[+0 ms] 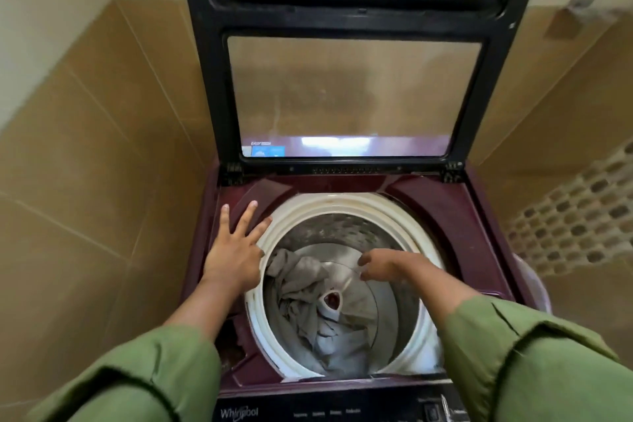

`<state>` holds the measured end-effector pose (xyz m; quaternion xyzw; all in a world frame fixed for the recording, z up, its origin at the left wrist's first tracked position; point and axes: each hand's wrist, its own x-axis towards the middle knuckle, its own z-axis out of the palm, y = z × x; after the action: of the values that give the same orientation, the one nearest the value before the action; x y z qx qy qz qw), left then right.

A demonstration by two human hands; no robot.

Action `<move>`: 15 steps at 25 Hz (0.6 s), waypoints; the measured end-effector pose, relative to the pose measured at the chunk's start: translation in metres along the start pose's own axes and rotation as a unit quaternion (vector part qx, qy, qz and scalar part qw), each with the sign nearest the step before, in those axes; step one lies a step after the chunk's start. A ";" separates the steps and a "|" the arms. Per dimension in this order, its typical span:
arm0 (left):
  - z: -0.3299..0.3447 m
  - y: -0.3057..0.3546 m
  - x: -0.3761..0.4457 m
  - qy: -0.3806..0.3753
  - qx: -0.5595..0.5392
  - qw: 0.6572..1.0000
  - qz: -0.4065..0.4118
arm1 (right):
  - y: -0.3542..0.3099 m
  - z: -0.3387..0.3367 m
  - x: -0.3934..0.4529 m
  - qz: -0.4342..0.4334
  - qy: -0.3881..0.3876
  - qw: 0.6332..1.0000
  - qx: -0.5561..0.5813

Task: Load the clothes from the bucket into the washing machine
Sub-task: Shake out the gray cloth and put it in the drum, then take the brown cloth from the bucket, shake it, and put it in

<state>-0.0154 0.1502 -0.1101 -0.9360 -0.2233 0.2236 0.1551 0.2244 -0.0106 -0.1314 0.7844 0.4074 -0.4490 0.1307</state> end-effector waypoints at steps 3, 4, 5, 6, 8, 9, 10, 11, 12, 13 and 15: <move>-0.003 0.005 0.000 -0.029 0.020 0.999 -0.007 | 0.016 0.005 -0.028 -0.008 0.026 0.999 -0.029; -0.005 0.012 -0.001 -0.045 0.034 0.998 -0.009 | 0.024 0.007 -0.037 -0.017 0.034 0.999 -0.033; -0.008 0.022 -0.003 -0.057 0.053 0.997 -0.007 | 0.030 0.010 -0.046 -0.028 0.039 0.998 -0.036; -0.009 0.035 -0.007 -0.059 0.066 0.996 0.005 | 0.036 0.013 -0.053 -0.037 0.046 0.998 -0.036; -0.018 0.075 -0.016 -0.041 0.038 0.997 0.046 | 0.050 0.020 -0.070 -0.052 0.075 0.996 -0.019; -0.024 0.098 -0.021 -0.032 -0.001 0.997 0.065 | 0.055 0.023 -0.079 -0.060 0.095 0.994 0.005; -0.034 0.120 -0.025 -0.028 -0.041 0.996 0.078 | 0.060 0.026 -0.090 -0.070 0.117 0.990 0.038; -0.044 0.141 -0.029 -0.029 -0.083 0.993 0.078 | 0.063 0.029 -0.100 -0.082 0.137 0.984 0.073; -0.057 0.160 -0.031 -0.027 -0.131 0.989 0.067 | 0.067 0.031 -0.112 -0.093 0.155 0.978 0.105; -0.069 0.176 -0.033 -0.020 -0.186 0.981 0.054 | 0.071 0.034 -0.123 -0.101 0.169 0.972 0.129; -0.099 0.209 -0.034 0.023 -0.272 0.961 0.047 | 0.086 0.041 -0.148 -0.107 0.197 0.959 0.172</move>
<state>0.0779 -0.0631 -0.0955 -0.9571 -0.2281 0.1394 -0.1113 0.2256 -0.1663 -0.0483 0.8195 0.4238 -0.3603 -0.1376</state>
